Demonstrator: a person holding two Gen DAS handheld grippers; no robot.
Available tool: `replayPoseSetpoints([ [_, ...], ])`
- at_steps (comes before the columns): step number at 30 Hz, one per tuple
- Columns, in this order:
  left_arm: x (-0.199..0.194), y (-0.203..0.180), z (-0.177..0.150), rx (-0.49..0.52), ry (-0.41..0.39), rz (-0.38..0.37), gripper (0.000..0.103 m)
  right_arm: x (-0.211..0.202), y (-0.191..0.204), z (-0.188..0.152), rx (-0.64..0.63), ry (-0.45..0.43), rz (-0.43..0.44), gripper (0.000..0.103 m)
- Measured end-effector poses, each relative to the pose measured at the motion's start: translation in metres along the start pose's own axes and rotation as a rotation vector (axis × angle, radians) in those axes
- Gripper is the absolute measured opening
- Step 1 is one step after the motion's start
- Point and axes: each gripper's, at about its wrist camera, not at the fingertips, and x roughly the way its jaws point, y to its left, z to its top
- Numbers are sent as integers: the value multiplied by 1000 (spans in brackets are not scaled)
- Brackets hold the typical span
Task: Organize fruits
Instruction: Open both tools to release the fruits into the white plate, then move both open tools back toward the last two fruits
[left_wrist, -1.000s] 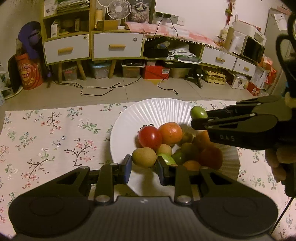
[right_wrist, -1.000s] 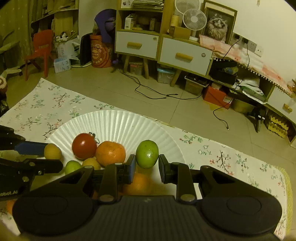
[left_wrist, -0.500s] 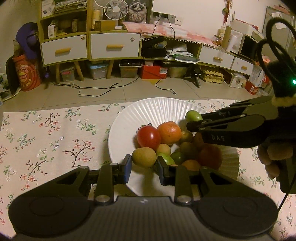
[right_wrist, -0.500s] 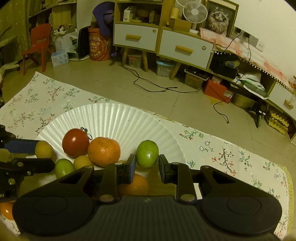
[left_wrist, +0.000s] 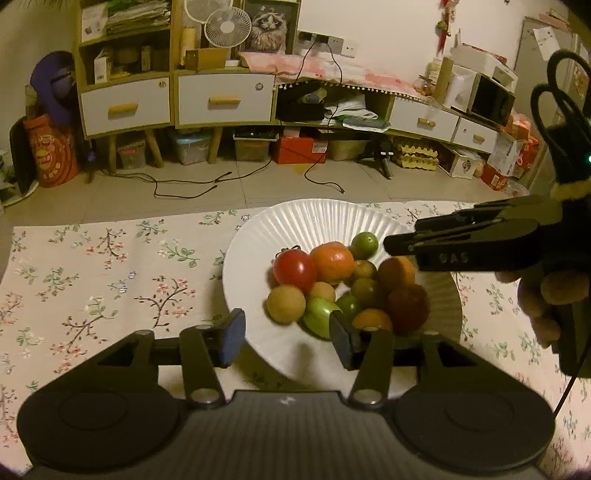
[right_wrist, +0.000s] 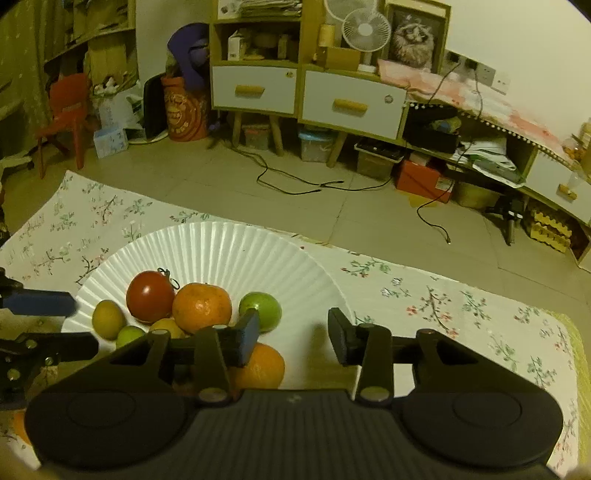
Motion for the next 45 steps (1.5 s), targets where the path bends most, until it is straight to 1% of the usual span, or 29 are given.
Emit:
replayPoseSetpoints([
  [4,-10,1,-6,9,1,-3,57,-13,-3,-6,36,-23,9,47],
  [6,-16,2,-10,6,-2,-2,61,-18,-3,-8,41,-27,4,52],
  [11,-26,7,-19,-6,6,4,64,-31,0,-16,50,-34,-1,54],
  [15,-34,12,-28,-5,14,13,68,-41,5,-24,47,-35,-11,60],
  [19,-44,16,-39,-4,26,20,70,-47,10,-34,41,-21,-19,61],
  [22,-49,17,-44,-1,32,30,74,-52,16,-42,39,-13,-27,66],
  [24,-53,17,-48,0,32,38,81,-57,20,-48,37,-12,-34,71],
  [29,-62,16,-57,17,29,43,83,-68,34,-61,41,-20,-2,77],
  [31,-64,16,-59,11,29,37,85,-72,41,-66,36,-23,11,78],
  [33,-66,17,-62,4,24,32,88,-75,47,-70,23,-23,23,83],
  [37,-70,17,-70,2,19,30,91,-76,57,-77,-8,-18,35,86],
  [38,-71,19,-72,0,19,30,93,-77,60,-78,-12,-19,37,88],
  [40,-72,22,-78,-10,19,28,95,-78,63,-83,-14,-25,40,92],
  [42,-72,25,-83,-22,31,23,96,-78,67,-87,-22,-27,44,96],
  [45,-68,30,-92,-17,59,29,96,-77,74,-95,-49,-27,42,98],
])
